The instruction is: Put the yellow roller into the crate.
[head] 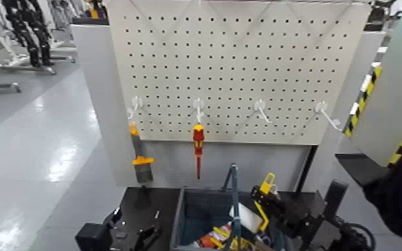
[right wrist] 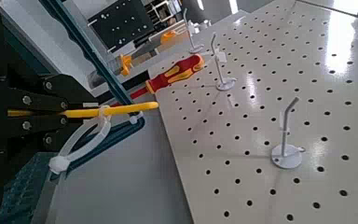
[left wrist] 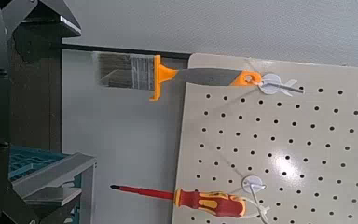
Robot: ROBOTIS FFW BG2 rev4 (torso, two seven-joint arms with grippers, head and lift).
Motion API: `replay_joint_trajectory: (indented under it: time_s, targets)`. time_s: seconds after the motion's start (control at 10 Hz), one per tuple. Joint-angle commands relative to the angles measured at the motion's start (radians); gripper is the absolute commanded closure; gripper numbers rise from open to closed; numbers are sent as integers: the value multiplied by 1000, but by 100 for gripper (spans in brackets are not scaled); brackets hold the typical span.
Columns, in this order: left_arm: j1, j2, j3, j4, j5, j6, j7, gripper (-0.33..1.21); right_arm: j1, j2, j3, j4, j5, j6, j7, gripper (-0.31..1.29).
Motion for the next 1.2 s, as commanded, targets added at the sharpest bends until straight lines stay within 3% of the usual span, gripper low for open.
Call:
replay_joint_trajectory:
  time_s: [0.1,0.3,0.5,0.6,0.9,1.2]
  targets:
    - [2,-1,3,0,0,0,0,11,-9,2,30,20,-30,27,-23,128]
    - [3,-1,5,-2,0,-2,0,11,-9,2,35,26,-49,41,-27,114]
    - [3,-1,6,-2,0,-3,0,11,-7,0,28,19,-43,46,-29,25]
    - [3,-1,6,-3,0,-3,0,11,-6,-1,19,3,-12,47,-26,8]
    - [3,-1,8,-2,0,-5,0,11,13,-1,-25,-52,39,60,-36,13]
    - [3,-1,6,0,2,-3,0,11,79,16,-54,-170,172,1,-145,12]
